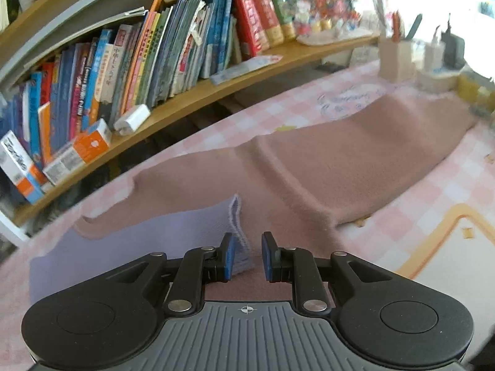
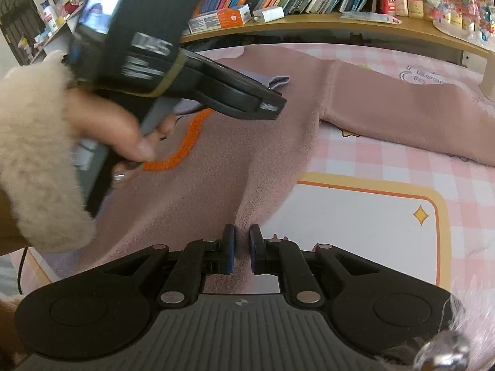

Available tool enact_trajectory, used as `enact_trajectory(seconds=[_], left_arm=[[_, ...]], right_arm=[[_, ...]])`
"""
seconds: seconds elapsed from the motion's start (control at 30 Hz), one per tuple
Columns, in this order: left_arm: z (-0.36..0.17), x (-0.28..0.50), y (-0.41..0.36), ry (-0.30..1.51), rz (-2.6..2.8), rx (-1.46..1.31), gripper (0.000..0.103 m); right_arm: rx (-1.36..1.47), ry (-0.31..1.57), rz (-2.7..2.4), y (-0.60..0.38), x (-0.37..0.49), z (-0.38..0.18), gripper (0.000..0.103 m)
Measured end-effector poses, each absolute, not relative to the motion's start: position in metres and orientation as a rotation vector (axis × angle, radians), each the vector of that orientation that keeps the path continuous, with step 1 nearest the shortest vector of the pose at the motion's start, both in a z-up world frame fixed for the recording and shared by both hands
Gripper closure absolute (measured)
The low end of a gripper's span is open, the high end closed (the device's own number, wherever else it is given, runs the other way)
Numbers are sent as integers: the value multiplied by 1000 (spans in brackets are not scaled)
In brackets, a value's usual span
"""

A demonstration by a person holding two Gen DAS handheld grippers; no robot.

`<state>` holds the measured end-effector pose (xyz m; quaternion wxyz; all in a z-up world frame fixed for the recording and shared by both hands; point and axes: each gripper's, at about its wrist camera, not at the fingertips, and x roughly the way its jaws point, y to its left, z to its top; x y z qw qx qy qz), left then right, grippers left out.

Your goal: Fold clothes

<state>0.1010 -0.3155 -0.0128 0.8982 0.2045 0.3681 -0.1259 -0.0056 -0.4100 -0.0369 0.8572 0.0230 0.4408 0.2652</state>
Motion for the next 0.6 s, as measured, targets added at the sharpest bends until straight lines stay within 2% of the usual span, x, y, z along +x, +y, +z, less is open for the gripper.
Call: enact_trajectory(seconds=[0.27, 0.3, 0.33, 0.37, 0.47, 0.6], left_arm=[[-20, 106, -313, 789, -242, 463, 76], [-19, 108, -310, 793, -250, 448, 80], [-18, 110, -307, 797, -256, 433, 93], [-17, 112, -303, 800, -252, 424, 100], [-2, 110, -279, 745, -180, 387, 100], [44, 98, -217, 631, -63, 255, 100]], right_arm=[[62, 927, 561, -412, -5, -38, 94], [63, 927, 561, -412, -5, -38, 94], [64, 928, 560, -412, -4, -38, 94], [64, 929, 559, -412, -4, -38, 94], [63, 931, 551, -412, -4, -37, 94], [69, 931, 533, -412, -5, -37, 94]])
